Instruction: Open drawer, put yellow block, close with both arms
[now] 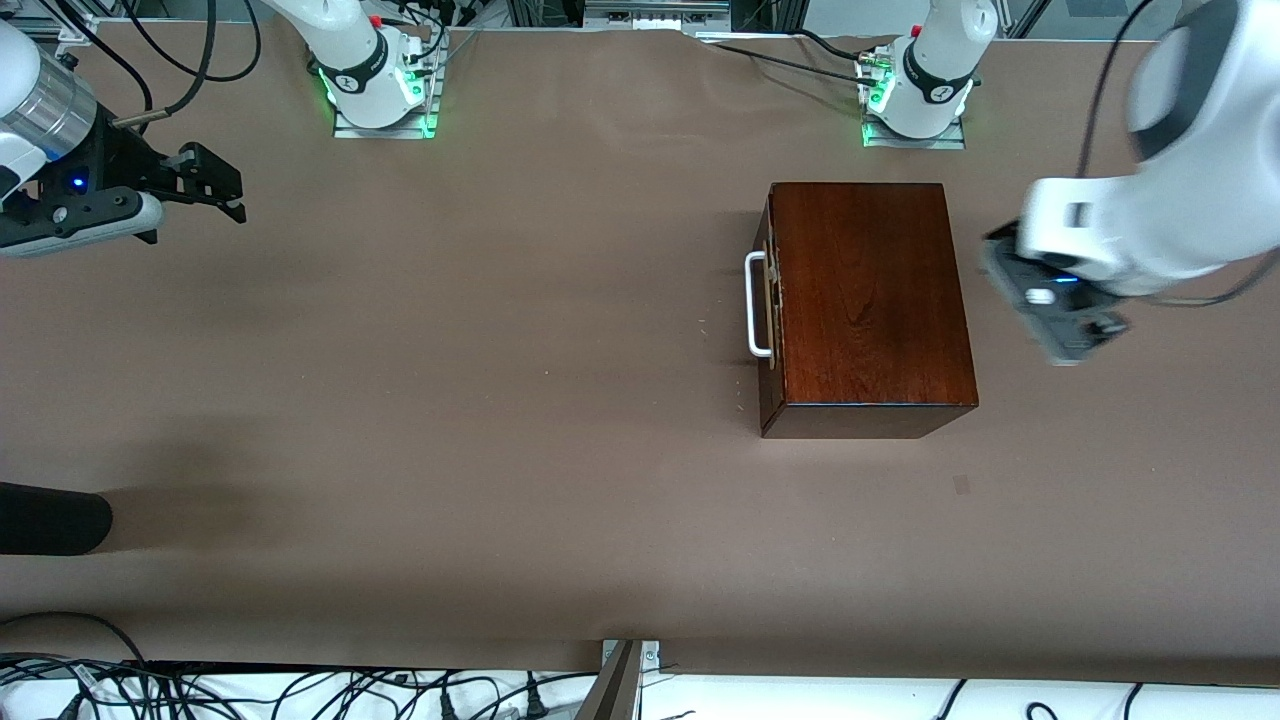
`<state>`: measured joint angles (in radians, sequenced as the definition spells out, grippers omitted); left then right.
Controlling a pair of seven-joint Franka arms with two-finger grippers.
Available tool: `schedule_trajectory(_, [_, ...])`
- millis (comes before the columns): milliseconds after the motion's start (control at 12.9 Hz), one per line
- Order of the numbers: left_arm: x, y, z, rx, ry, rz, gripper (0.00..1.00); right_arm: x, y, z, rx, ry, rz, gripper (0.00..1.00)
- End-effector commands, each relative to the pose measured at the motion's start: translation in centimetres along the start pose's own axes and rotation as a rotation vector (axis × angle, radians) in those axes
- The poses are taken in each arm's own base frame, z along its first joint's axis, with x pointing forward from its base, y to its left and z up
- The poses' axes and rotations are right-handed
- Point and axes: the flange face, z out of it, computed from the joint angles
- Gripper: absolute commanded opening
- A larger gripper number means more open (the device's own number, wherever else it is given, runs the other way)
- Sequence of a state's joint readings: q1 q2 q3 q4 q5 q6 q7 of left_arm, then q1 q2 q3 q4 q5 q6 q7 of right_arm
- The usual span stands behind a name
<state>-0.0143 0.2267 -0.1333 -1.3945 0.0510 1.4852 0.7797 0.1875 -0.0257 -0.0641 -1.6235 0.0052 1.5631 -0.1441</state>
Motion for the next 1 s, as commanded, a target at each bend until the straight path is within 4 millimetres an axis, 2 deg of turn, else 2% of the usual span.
schedule_trajectory(0, [-3.5,1.6,-1.6,0.039,0.021,-0.244,1.0,-0.2,-0.2,-0.5,0.002,0.0,0.013,1.0])
schedule_trajectory(154, [-5.3,3.3,-2.5,0.075,0.082,-0.528,1.0,-0.2,-0.2,-0.5,0.002,0.0,0.014,1.0])
schedule_trajectory(309, [-6.7,3.6,-2.8,0.073,0.112,-0.764,1.0,-0.2,-0.2,-0.5,0.002,0.0,0.014,1.0])
schedule_trajectory(541, [-7.1,3.5,-2.9,0.07,0.111,-0.83,1.0,-0.2,-0.2,-0.5,0.002,0.0,0.014,1.0])
schedule_trajectory(618, [-5.7,3.3,-1.9,0.058,0.091,-0.872,1.0,-0.1,-0.2,-0.5,0.002,0.001,0.013,1.0])
schedule_trajectory(695, [-4.9,3.0,-2.4,0.072,0.101,-0.886,1.0,-0.1,-0.2,-0.5,0.002,0.001,0.014,1.0])
schedule_trajectory(927, [-5.4,2.4,-2.2,0.064,0.097,-0.848,1.0,-0.1,-0.2,-0.5,0.002,0.001,0.013,1.0])
